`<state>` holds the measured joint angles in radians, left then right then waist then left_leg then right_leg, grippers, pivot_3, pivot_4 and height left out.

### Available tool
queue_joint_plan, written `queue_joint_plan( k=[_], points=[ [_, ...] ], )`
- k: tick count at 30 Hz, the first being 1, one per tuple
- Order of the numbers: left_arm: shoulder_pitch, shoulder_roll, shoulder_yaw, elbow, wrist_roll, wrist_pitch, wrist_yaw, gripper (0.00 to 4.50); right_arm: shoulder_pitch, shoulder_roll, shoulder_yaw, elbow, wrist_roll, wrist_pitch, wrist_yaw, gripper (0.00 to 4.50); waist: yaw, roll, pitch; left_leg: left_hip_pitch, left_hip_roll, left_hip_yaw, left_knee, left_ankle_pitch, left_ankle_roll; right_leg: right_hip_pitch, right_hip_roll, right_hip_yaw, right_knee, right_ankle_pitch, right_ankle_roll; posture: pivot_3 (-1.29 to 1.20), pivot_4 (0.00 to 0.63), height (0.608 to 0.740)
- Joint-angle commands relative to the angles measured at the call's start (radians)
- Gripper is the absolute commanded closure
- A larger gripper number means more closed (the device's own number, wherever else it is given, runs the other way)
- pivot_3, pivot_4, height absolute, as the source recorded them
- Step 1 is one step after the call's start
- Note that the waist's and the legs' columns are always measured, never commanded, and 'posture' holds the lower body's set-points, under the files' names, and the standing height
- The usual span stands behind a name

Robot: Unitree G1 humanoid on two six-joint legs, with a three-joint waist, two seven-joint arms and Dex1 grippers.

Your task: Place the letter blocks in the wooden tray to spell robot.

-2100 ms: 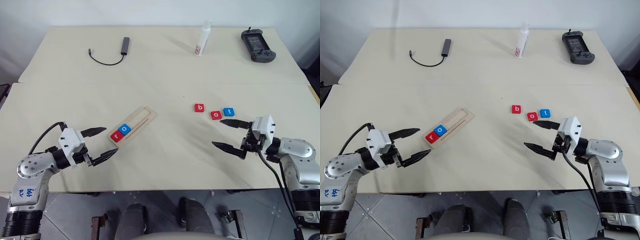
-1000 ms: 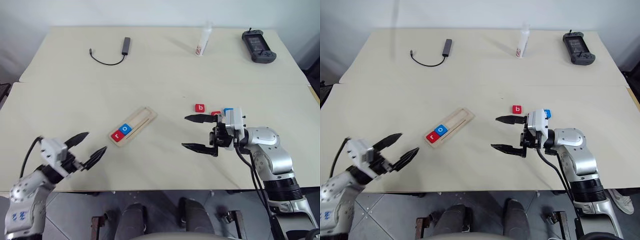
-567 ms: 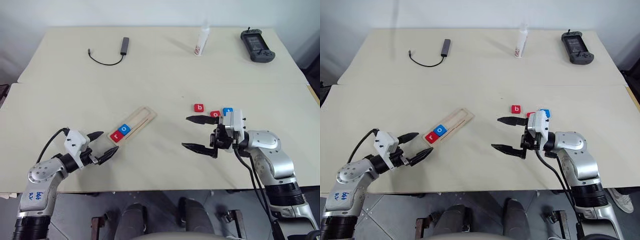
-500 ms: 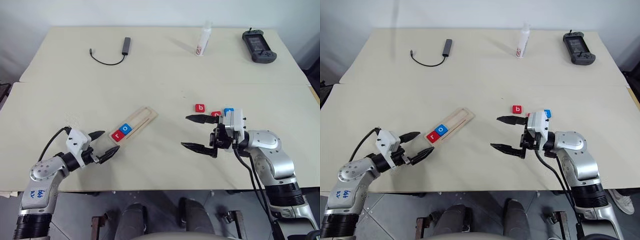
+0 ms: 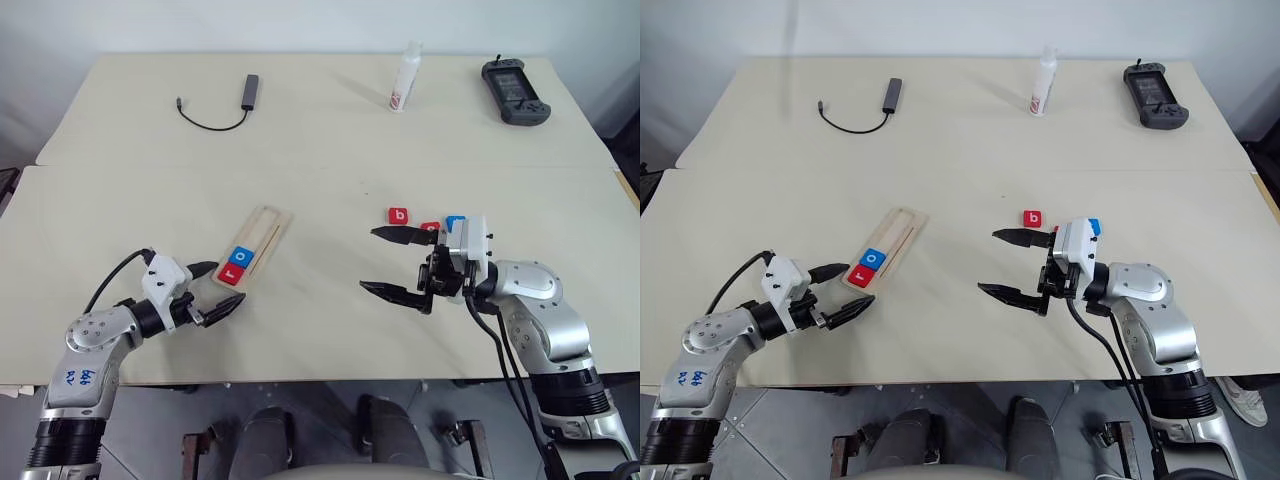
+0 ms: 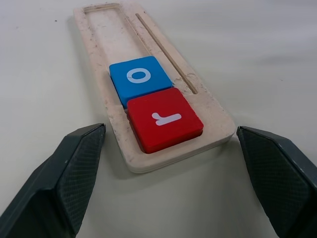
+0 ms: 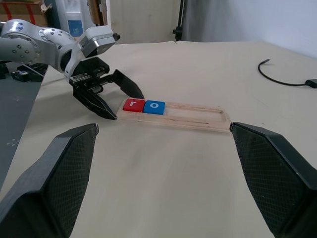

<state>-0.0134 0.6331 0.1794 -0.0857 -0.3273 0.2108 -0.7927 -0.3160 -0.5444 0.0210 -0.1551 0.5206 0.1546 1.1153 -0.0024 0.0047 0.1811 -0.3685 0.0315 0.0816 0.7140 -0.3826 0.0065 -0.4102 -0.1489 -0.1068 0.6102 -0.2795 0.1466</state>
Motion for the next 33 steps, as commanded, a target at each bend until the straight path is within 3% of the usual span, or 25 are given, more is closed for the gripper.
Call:
queue_joint_plan(
  k=[1,16,23,28,33],
  points=[
    [0.055,0.003,0.018,-0.083,-0.011,0.073,0.041,0.0,0.013,-0.003,-0.031,-0.035,0.023,-0.007,-0.002,0.04,-0.001,0.0,0.0,0.0,0.0,0.0,0.0,0.0,0.0,0.0,0.0,0.0,0.0,0.0,0.0,0.0,0.15,0.74],
    [0.097,-0.159,-0.063,-0.229,0.046,0.241,0.301,0.0,-0.018,0.013,-0.006,-0.009,0.025,-0.002,0.019,0.04,0.004,0.001,-0.001,0.001,0.0,0.0,0.001,0.0,0.0,0.001,0.0,0.001,0.001,0.0,0.0,0.0,0.15,0.74],
    [0.109,-0.169,-0.061,-0.2,0.089,0.237,0.343,0.0,-0.051,0.017,-0.004,0.025,0.024,-0.003,0.04,0.04,0.005,0.003,-0.002,0.001,0.0,0.0,0.001,0.0,0.0,0.001,0.0,0.001,0.001,0.0,0.0,0.0,0.15,0.74],
    [0.119,-0.158,-0.054,-0.178,0.073,0.226,0.315,1.07,-0.059,0.015,-0.007,0.044,0.022,-0.008,0.054,0.0,0.001,0.006,-0.004,0.001,0.0,0.0,0.001,0.0,0.0,0.001,0.0,0.001,0.001,0.0,0.0,0.0,0.15,0.74],
    [0.087,-0.151,-0.068,-0.145,0.027,0.13,0.195,1.08,-0.043,0.002,-0.021,0.039,0.019,-0.009,0.053,0.0,0.003,0.007,-0.004,0.001,0.0,0.0,0.001,0.0,0.0,0.001,0.0,0.001,0.001,0.0,0.0,0.0,0.15,0.74]
  ],
)
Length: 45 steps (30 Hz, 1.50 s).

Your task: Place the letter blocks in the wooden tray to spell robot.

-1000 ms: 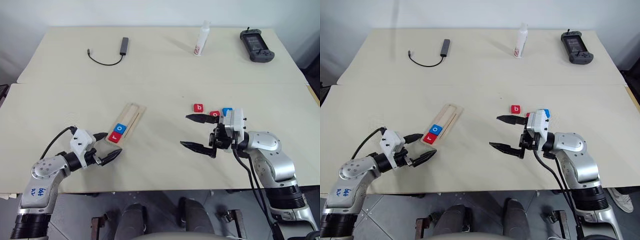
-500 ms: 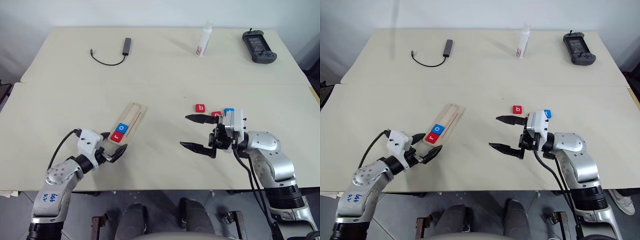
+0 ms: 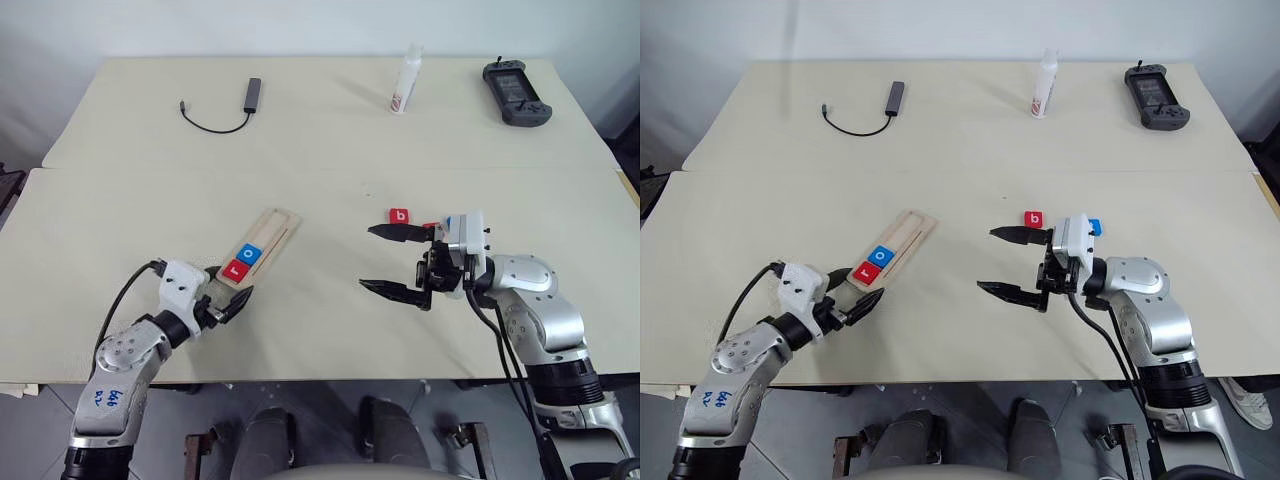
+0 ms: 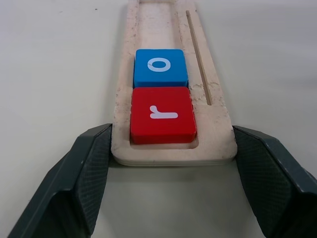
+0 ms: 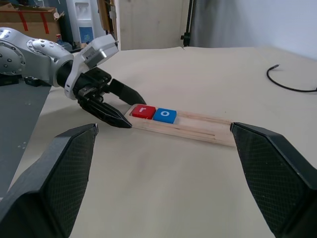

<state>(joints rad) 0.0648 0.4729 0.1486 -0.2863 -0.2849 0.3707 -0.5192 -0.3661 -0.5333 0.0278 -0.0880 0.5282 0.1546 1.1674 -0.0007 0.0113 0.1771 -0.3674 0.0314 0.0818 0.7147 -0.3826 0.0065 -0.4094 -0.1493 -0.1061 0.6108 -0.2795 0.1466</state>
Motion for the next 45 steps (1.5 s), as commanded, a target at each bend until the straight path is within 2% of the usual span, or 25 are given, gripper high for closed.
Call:
queue_joint_plan(
  k=[1,5,9,12,16,22,25,28,34,39,45],
  points=[
    [-0.01,0.024,-0.045,0.071,-0.01,-0.067,-0.114,1.08,0.018,-0.018,-0.037,-0.037,0.012,-0.007,-0.003,0.0,0.003,0.0,0.0,0.0,0.0,0.0,0.0,0.0,0.0,0.0,0.0,0.0,0.0,0.0,0.0,0.0,0.15,0.74],
    [-0.114,0.069,-0.083,0.143,-0.016,-0.198,-0.273,1.08,0.075,-0.065,-0.093,-0.075,0.024,0.005,-0.019,0.0,0.024,0.0,0.0,-0.001,-0.001,0.0,0.001,0.0,0.0,0.0,0.0,0.0,-0.001,0.0,0.0,0.0,0.15,0.74],
    [-0.282,0.1,-0.192,0.287,0.033,-0.301,-0.44,1.08,0.177,-0.13,-0.182,-0.136,0.037,0.019,-0.041,0.0,0.03,-0.001,0.001,-0.003,-0.001,-0.001,0.001,0.0,0.0,0.0,0.0,-0.002,-0.002,0.0,0.0,0.0,0.15,0.74],
    [-0.404,0.084,-0.275,0.398,0.073,-0.361,-0.524,1.08,0.267,-0.168,-0.247,-0.185,0.044,0.031,-0.057,0.0,0.027,-0.001,0.001,-0.003,-0.001,0.0,0.0,0.0,0.0,0.0,0.001,-0.002,-0.002,0.0,0.0,0.0,0.15,0.74],
    [-0.601,-0.001,-0.373,0.589,0.135,-0.425,-0.582,1.08,0.436,-0.193,-0.369,-0.263,0.062,0.054,-0.097,0.0,0.028,-0.003,0.001,-0.003,-0.001,0.0,-0.001,0.0,0.0,0.0,0.001,-0.002,-0.003,0.0,0.001,0.0,0.15,0.74],
    [-0.719,-0.065,-0.422,0.785,0.2,-0.521,-0.618,1.08,0.587,-0.173,-0.455,-0.345,0.078,0.072,-0.152,0.0,0.022,-0.005,0.002,-0.002,-0.001,0.002,-0.001,0.0,0.001,0.0,0.001,-0.001,-0.004,0.001,0.002,0.0,0.15,0.74],
    [-0.738,-0.083,-0.415,0.832,0.202,-0.546,-0.628,1.08,0.615,-0.167,-0.468,-0.362,0.083,0.076,-0.177,0.0,0.025,-0.005,0.002,-0.001,-0.001,0.002,0.0,0.0,0.001,0.0,0.001,-0.001,-0.004,0.001,0.002,0.0,0.15,0.74],
    [-0.743,-0.091,-0.402,0.842,0.177,-0.528,-0.66,0.08,0.646,-0.155,-0.481,-0.372,0.088,0.076,-0.197,0.0,0.026,-0.005,0.002,-0.001,-0.001,0.002,0.0,0.0,0.001,0.001,0.001,-0.001,-0.004,0.001,0.002,0.0,0.15,0.74],
    [-0.716,-0.054,-0.335,0.831,0.155,-0.594,-0.638,0.04,0.706,-0.091,-0.529,-0.368,0.081,0.04,-0.261,0.0,0.027,-0.005,0.002,-0.002,-0.001,0.001,0.0,0.0,0.001,0.001,0.001,-0.001,-0.004,0.001,0.002,0.0,0.15,0.74],
    [-0.591,0.033,-0.228,0.735,0.038,-0.63,-0.717,0.04,0.754,-0.029,-0.605,-0.295,0.065,-0.014,-0.306,0.0,0.017,-0.005,0.002,-0.001,0.0,0.002,-0.001,0.0,0.001,0.0,0.001,-0.001,-0.004,0.001,0.002,0.0,0.15,0.74],
    [-0.432,0.093,-0.107,0.631,-0.007,-0.643,-0.645,0.04,0.773,0.0,-0.63,-0.181,0.033,-0.099,-0.305,0.0,0.027,-0.005,0.002,-0.001,-0.001,0.001,0.0,0.0,0.001,0.001,0.0,0.0,-0.004,0.001,0.002,0.0,0.15,0.74]
  ],
)
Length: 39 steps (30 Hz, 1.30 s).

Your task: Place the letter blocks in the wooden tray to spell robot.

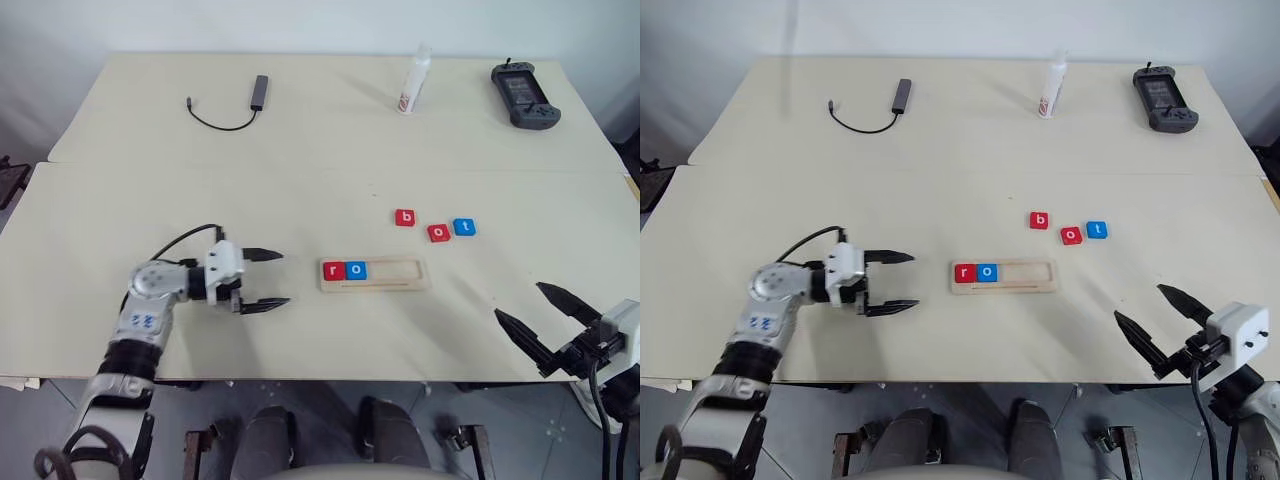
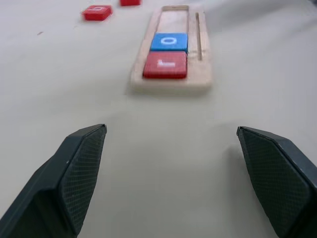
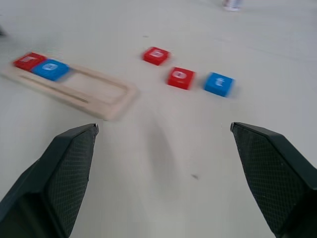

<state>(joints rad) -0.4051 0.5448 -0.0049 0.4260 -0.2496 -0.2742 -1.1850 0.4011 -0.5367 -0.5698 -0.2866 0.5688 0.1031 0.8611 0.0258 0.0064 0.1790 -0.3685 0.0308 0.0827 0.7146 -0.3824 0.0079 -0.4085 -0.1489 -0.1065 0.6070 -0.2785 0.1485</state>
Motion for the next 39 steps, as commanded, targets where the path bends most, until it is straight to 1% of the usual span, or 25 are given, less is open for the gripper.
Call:
queue_joint_plan(
  k=[1,4,6,7,8,11,14,17,21,24,28,37,39],
  points=[
    [0.067,0.03,0.063,-0.121,-0.072,0.044,0.019,0.04,-0.004,0.0,-0.026,0.023,-0.009,-0.05,-0.001,0.0,-0.001,0.0,0.0,0.0,0.0,0.0,0.0,0.0,0.0,0.0,0.0,0.0,0.0,0.0,0.0,0.0,0.15,0.74],
    [0.122,0.038,0.096,-0.221,-0.125,0.134,0.046,0.04,-0.047,-0.019,-0.003,0.026,0.0,-0.032,-0.011,0.0,-0.004,0.0,0.0,0.0,0.0,0.0,0.0,0.0,0.0,0.0,0.0,0.0,0.001,0.0,0.0,0.0,0.15,0.74],
    [0.17,0.031,0.135,-0.311,-0.16,0.182,0.099,0.04,-0.135,-0.072,0.033,0.017,0.008,0.034,-0.026,0.0,-0.007,0.0,0.0,0.0,0.0,0.0,0.0,0.0,0.0,0.0,0.0,0.001,0.001,0.0,0.0,0.0,0.15,0.74],
    [0.195,0.024,0.151,-0.356,-0.18,0.21,0.127,0.04,-0.188,-0.102,0.051,0.02,0.012,0.079,-0.038,0.0,-0.018,0.0,0.0,0.001,0.001,0.001,0.001,0.0,0.0,0.0,0.0,0.001,0.002,0.0,0.0,0.0,0.15,0.74],
    [0.221,0.018,0.161,-0.396,-0.191,0.231,0.149,0.04,-0.247,-0.14,0.073,0.027,0.011,0.15,-0.065,0.0,-0.027,0.0,0.0,0.001,0.001,0.002,0.001,0.0,0.0,-0.001,0.0,0.003,0.003,0.0,0.0,0.0,0.15,0.74],
    [0.279,0.007,0.165,-0.484,-0.208,0.284,0.194,0.04,-0.393,-0.238,0.148,0.056,0.0,0.343,-0.118,0.0,-0.028,0.0,0.0,0.003,0.002,0.001,0.001,0.0,0.0,0.0,-0.001,0.003,0.004,0.0,-0.001,0.0,0.15,0.74],
    [0.324,-0.007,0.16,-0.533,-0.196,0.297,0.233,0.04,-0.593,-0.322,0.266,0.122,-0.041,0.545,-0.172,0.0,-0.028,0.0,0.0,0.002,0.002,0.001,0.0,0.0,0.0,-0.001,0.0,0.002,0.005,-0.001,-0.002,0.0,0.15,0.74],
    [0.349,-0.021,0.149,-0.567,-0.19,0.307,0.261,0.04,-0.761,-0.364,0.37,0.186,-0.073,0.671,-0.178,0.0,-0.023,0.0,0.0,0.0,0.001,0.001,0.001,0.0,0.0,-0.002,-0.001,0.002,0.004,0.0,-0.002,0.0,0.15,0.74],
    [0.371,-0.035,0.126,-0.592,-0.178,0.314,0.282,0.04,-0.947,-0.345,0.475,0.257,-0.095,0.79,-0.184,0.0,-0.023,0.001,0.0,-0.002,0.001,0.0,0.0,0.0,0.0,-0.003,-0.001,0.0,0.003,0.0,-0.002,0.0,0.15,0.74],
    [0.367,-0.055,0.123,-0.596,-0.176,0.318,0.318,0.04,-1.018,-0.314,0.522,0.304,-0.137,0.807,-0.212,0.0,-0.024,0.0,0.0,-0.002,0.001,0.001,0.0,0.0,0.0,-0.003,-0.001,0.0,0.002,0.0,-0.002,0.0,0.15,0.74],
    [0.358,-0.065,0.109,-0.602,-0.174,0.317,0.327,0.04,-1.049,-0.277,0.535,0.317,-0.163,0.807,-0.225,0.0,-0.024,0.0,0.0,-0.003,0.001,0.001,0.0,0.0,0.0,-0.003,-0.001,0.0,0.002,0.0,-0.002,0.0,0.15,0.74],
    [0.349,-0.055,0.101,-0.607,-0.176,0.315,0.32,0.04,-1.049,-0.245,0.529,0.28,-0.16,0.824,-0.223,0.0,-0.028,0.0,0.0,-0.002,0.001,0.001,0.0,0.0,0.0,-0.003,-0.001,0.0,0.002,0.0,-0.001,0.0,0.15,0.74],
    [0.348,-0.052,0.098,-0.605,-0.171,0.314,0.318,0.04,-1.07,-0.17,0.531,0.26,-0.152,0.852,-0.277,0.0,-0.028,0.0,0.0,-0.002,0.001,0.001,0.0,0.0,0.0,-0.003,-0.001,0.0,0.002,0.0,-0.001,0.0,0.15,0.74]
  ],
)
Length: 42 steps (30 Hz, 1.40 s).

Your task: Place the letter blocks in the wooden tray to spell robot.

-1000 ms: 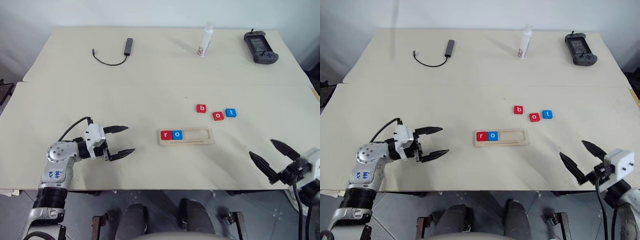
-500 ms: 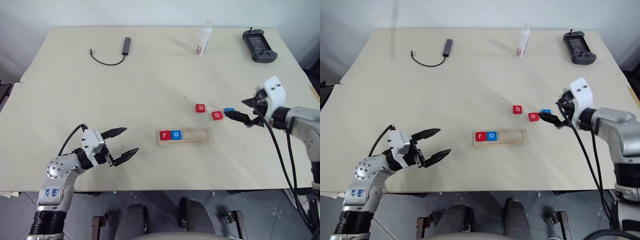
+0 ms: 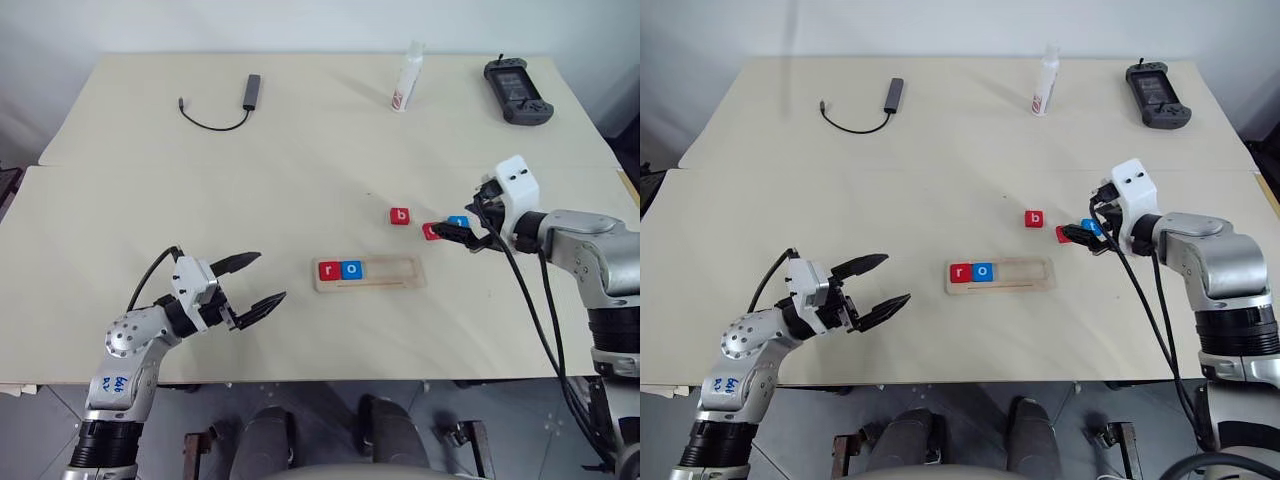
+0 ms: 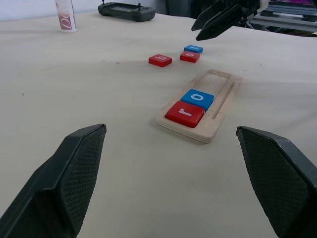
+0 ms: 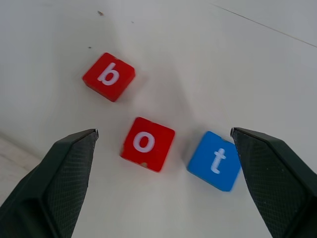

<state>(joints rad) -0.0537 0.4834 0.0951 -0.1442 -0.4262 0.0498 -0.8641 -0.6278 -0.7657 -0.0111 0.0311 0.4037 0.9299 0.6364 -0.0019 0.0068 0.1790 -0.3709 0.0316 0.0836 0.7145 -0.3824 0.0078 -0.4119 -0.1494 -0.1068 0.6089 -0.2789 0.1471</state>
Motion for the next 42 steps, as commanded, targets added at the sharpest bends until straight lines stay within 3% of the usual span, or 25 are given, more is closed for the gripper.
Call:
queue_joint_plan(
  k=[1,10,18,21,28,34,42],
  points=[
    [-0.005,0.011,-0.003,-0.034,0.006,-0.01,-0.004,0.04,-0.049,0.088,-0.025,-0.063,0.01,0.037,-0.074,0.0,-0.004,0.0,0.0,0.0,0.0,0.0,0.0,0.0,0.0,0.0,0.0,0.0,0.0,0.0,0.0,0.0,0.15,0.74],
    [0.008,0.025,-0.004,-0.051,0.008,-0.008,-0.003,0.04,-0.142,0.358,-0.042,0.072,-0.105,0.082,-0.382,0.0,-0.003,0.0,0.0,-0.001,0.0,0.0,0.0,0.0,-0.001,-0.001,0.0,0.0,0.001,0.0,0.0,0.0,0.15,0.74],
    [0.032,0.044,0.005,-0.076,0.007,-0.006,0.008,0.04,-0.15,0.505,-0.072,0.066,-0.12,0.172,-0.502,0.0,-0.011,0.0,0.0,0.0,0.0,0.001,-0.002,0.0,-0.001,-0.002,0.0,0.0,0.001,0.0,0.0,0.0,0.15,0.74],
    [0.033,0.045,0.003,-0.078,0.008,-0.007,0.012,0.0,-0.136,0.543,-0.069,0.04,-0.138,0.198,-0.54,0.62,-0.022,0.0,0.0,0.0,0.0,0.001,-0.002,0.0,-0.001,-0.002,0.0,0.0,0.001,0.0,0.0,0.0,0.15,0.74],
    [0.026,0.043,-0.016,-0.074,0.014,-0.017,0.004,0.0,-0.127,0.557,-0.078,0.015,-0.158,0.191,-0.551,3.02,-0.029,0.0,0.0,0.001,0.0,0.001,-0.003,0.0,-0.001,-0.002,0.0,0.0,0.001,0.0,0.0,0.0,0.15,0.74],
    [-0.011,0.027,-0.054,-0.04,0.018,-0.025,-0.018,0.0,-0.114,0.516,-0.096,-0.088,-0.129,0.179,-0.485,3.04,-0.027,0.0,0.0,0.0,0.0,0.001,-0.004,0.0,-0.001,-0.002,0.0,0.0,0.001,0.0,0.0,0.0,0.15,0.74],
    [-0.111,0.006,-0.099,0.059,0.013,-0.031,-0.092,0.0,0.068,0.404,-0.209,-0.524,-0.052,0.446,-0.455,3.04,-0.023,0.0,0.0,0.0,0.0,0.001,-0.007,0.0,-0.001,-0.002,0.0,0.0,-0.002,0.0,0.0,0.0,0.15,0.74]
  ],
)
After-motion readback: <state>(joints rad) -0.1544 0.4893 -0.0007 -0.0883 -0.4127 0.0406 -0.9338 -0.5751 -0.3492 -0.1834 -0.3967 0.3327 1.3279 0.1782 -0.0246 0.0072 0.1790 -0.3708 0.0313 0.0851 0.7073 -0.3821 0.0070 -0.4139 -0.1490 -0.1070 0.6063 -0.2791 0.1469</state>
